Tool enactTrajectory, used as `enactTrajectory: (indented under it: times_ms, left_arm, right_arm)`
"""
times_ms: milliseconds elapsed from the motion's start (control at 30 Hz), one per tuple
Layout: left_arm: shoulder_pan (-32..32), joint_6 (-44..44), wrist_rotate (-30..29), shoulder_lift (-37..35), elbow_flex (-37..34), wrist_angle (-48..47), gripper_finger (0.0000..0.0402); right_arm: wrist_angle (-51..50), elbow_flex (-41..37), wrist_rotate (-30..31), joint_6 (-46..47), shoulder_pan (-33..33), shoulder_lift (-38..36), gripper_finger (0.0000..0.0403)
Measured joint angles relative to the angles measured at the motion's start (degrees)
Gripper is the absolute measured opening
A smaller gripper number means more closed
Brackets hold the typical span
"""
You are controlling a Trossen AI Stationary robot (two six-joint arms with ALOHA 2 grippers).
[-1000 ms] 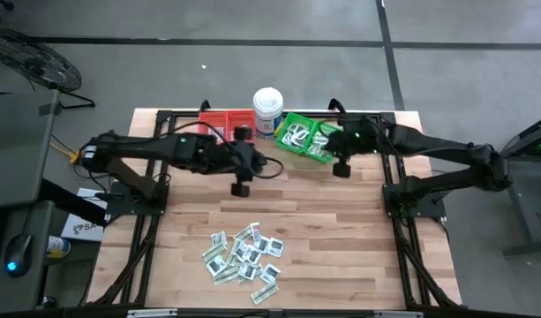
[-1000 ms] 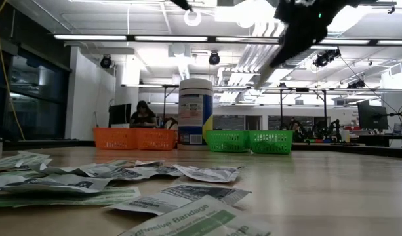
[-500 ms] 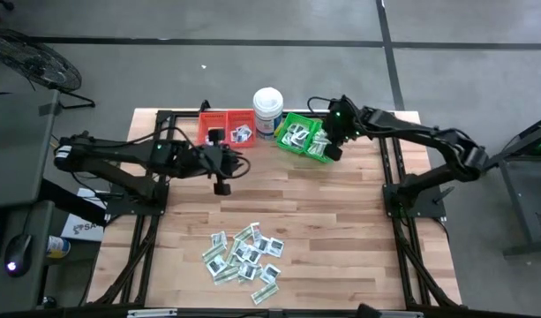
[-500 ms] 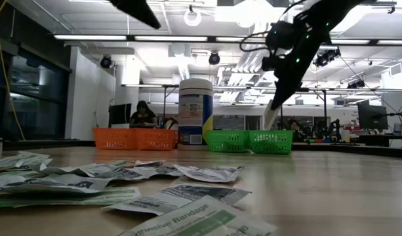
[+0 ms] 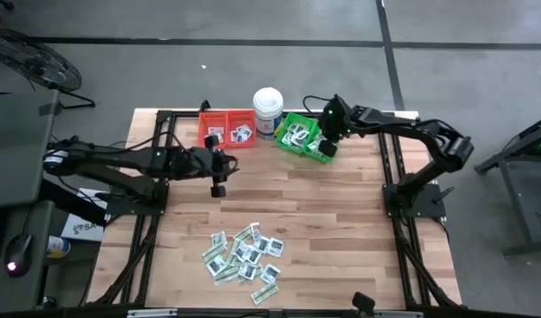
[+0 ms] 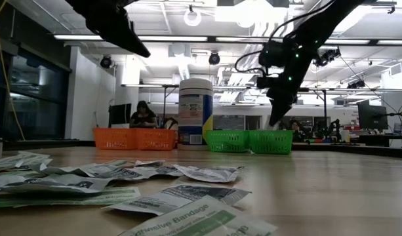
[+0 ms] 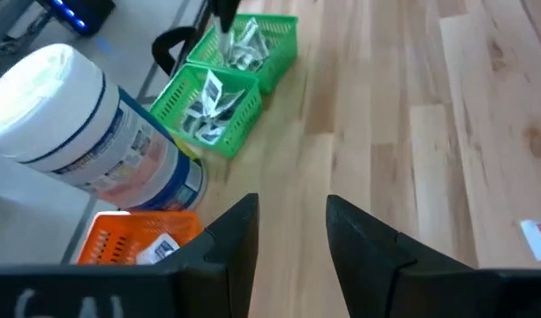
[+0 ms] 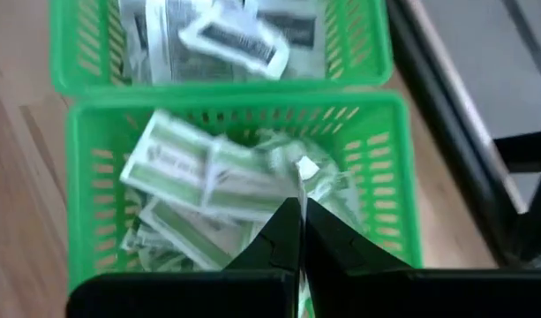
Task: Pick & Place First Aid Supplies
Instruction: Put the green bandage pack into the right green bin
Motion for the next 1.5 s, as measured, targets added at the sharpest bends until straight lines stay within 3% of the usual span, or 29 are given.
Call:
enactTrajectory:
  times_ms: [233,367,633,933,1133,1500]
  left_arm:
    - [3.4,4.3,3.9,-0.3,0.0,2.0,0.0128]
    - [6.2,6.8,6.1,-1.2,0.1,2.3,0.0128]
    - [12.5,12.4,13.7,-3.0,0.0,2.3,0.0128]
    - [18.0,16.2,21.3,-3.3,0.0,1.7,0.0128]
    - [20.5,16.9,26.5,-2.9,0.0,-3.4,0.0128]
    - [18.6,12.6,34.8,0.7,0.1,-8.2,0.0128]
  right_arm:
    - [-2.5,0.0,-1.6,0.5,0.0,-0.6,0.0002]
    - [-4.3,0.0,-5.4,0.9,0.0,-0.8,0.0022]
    - [-8.2,0.8,-17.0,4.9,0.1,-0.9,0.0122]
    - [-15.2,5.2,-16.5,5.5,0.1,-2.3,0.0206]
    - [-19.6,9.9,-14.8,6.0,0.1,-6.4,0.0217]
    - [-19.0,11.5,-14.8,7.3,0.1,-15.1,0.0205]
